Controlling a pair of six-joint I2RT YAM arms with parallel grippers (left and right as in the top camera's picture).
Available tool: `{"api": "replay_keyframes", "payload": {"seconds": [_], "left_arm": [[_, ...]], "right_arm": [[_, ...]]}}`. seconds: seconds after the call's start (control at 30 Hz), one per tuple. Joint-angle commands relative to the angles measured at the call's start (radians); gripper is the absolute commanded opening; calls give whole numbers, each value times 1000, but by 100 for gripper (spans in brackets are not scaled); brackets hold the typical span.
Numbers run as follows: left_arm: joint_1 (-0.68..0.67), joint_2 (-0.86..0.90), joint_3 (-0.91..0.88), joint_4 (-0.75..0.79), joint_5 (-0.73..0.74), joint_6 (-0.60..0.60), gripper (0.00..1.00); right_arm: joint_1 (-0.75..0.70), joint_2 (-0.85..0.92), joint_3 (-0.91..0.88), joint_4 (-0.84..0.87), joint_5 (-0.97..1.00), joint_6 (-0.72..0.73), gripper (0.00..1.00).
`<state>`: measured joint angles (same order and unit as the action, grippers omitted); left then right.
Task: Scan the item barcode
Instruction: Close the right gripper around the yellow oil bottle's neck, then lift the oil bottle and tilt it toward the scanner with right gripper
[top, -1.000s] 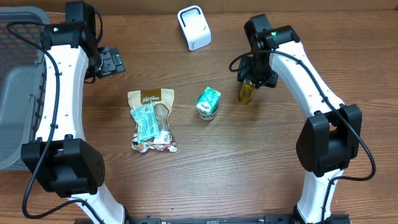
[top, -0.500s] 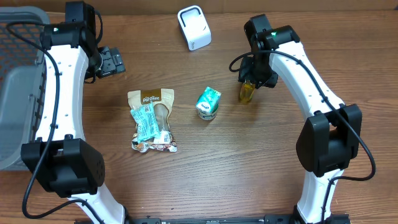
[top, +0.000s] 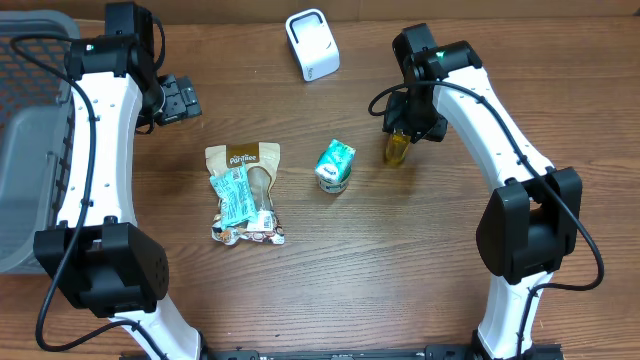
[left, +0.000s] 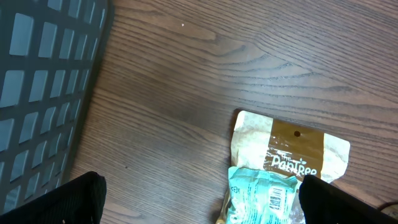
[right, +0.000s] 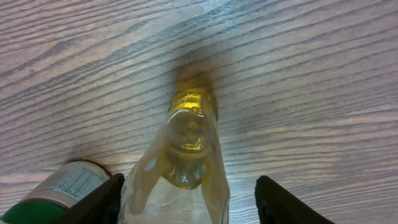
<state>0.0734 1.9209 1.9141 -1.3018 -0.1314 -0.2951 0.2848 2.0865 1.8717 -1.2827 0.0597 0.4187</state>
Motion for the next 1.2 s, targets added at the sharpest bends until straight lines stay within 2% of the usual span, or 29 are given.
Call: {"api": "replay_keyframes", "payload": {"seconds": [0.0,0.17,0.43,0.73,0.97,1.17], "left_arm": [[-8,-5,18,1,2,11,99],[-8,-5,18,1,2,11,99],[-8,-5,18,1,2,11,100],[-8,-5,18,1,2,11,100],[-8,-5,18,1,2,11,100],[-8,-5,18,1,2,11,100]], "right_arm": [[0,1,-7,-2,11,0,58],[0,1,-7,-2,10,0,52],[3,1,-7,-2,10,0,56],[18,1,-7,7,8,0,43],[-26,-18,-4,10,-107,-6,34],[-87,-147,-4,-11,-161,-68,33]]}}
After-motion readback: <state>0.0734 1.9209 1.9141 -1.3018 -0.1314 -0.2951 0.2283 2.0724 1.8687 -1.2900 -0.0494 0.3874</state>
